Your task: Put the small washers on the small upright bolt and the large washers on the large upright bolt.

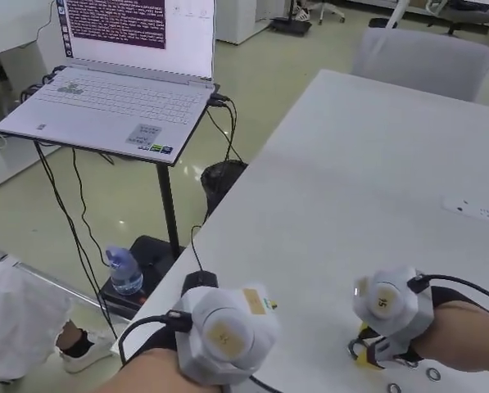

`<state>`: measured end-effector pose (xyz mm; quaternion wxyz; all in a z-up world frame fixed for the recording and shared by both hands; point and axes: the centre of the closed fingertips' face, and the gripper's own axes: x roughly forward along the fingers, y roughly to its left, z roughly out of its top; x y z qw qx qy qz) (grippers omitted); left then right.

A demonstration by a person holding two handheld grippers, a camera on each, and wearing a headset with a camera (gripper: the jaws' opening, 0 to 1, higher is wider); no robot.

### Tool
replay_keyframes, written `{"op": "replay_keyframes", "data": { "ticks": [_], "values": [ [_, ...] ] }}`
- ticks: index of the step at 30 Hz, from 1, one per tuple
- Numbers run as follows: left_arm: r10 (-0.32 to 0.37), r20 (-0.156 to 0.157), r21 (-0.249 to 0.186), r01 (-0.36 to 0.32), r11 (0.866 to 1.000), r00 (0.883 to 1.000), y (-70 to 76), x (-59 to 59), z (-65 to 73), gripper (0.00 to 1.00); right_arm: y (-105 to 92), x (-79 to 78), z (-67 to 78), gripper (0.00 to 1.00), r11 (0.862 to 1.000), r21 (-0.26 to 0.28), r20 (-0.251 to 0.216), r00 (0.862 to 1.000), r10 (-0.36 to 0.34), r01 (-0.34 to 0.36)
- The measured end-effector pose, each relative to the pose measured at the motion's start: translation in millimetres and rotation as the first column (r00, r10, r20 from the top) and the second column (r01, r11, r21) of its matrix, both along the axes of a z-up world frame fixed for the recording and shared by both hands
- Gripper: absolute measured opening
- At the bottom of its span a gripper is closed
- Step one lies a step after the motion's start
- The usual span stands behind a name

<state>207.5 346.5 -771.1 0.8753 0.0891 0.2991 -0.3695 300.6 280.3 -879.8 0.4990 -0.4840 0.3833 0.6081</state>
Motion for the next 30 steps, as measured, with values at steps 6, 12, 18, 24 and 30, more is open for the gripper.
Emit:
{"op": "replay_keyframes", "data": {
  "ticks": [6, 12, 18, 24, 30],
  "values": [
    [0.021, 0.017, -0.032, -0.021, 0.999, 1.000, -4.3, 5.3, 0.8, 0.89, 0.0, 0.4, 0.4, 0.22, 1.000, 0.011, -0.006, 1.000, 0.011, -0.011],
    [0.051, 0.055, -0.071, -0.047, 0.996, 0.997, -6.7, 14.4, 3.2, 0.88, 0.0, 5.4, 9.5, 0.22, 0.999, 0.047, -0.008, 1.000, -0.017, 0.018],
    [0.055, 0.091, -0.104, -0.046, 0.994, 0.994, -15.1, 21.1, 6.3, 0.88, -7.9, 8.5, 23.4, 0.22, 0.997, 0.061, -0.022, 0.999, -0.045, 0.046],
    [0.074, 0.062, -0.092, -0.068, 0.993, 0.995, -14.8, 27.6, -1.9, 0.91, -17.0, 16.0, 44.7, 0.22, 0.993, 0.083, -0.025, 0.996, -0.087, 0.089],
    [0.071, 0.075, -0.090, -0.064, 0.994, 0.995, -13.5, 28.1, -1.6, 0.90, -22.7, 18.8, 66.5, 0.22, 0.989, 0.099, -0.030, 0.994, -0.106, 0.109]
  ]
}}
